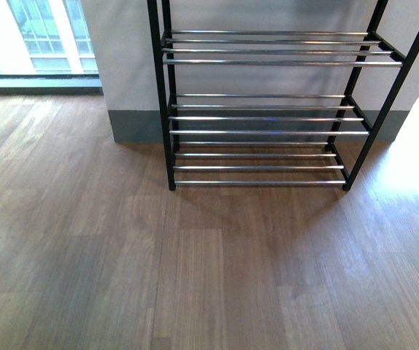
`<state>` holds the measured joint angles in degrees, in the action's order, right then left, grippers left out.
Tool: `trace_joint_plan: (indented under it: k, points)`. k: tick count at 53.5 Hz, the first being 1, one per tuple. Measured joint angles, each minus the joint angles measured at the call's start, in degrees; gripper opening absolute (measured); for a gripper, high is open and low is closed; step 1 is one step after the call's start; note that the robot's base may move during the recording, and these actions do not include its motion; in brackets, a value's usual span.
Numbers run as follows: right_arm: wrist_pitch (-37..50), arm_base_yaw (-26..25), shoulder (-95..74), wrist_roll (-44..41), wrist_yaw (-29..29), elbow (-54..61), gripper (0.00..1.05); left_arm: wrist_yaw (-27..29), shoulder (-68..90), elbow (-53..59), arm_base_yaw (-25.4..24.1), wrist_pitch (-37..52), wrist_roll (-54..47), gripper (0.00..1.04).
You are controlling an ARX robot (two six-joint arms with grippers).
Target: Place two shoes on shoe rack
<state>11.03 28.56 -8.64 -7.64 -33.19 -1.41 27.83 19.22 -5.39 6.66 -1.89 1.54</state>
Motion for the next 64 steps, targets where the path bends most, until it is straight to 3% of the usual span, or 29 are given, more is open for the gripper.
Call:
trace_joint_plan:
  k: [64]
  points:
    - [-0.1, 3.0, -2.4, -1.1, -1.7, 0.0, 0.01, 0.5, 0.0, 0.1, 0.0, 0.0, 0.0, 0.02]
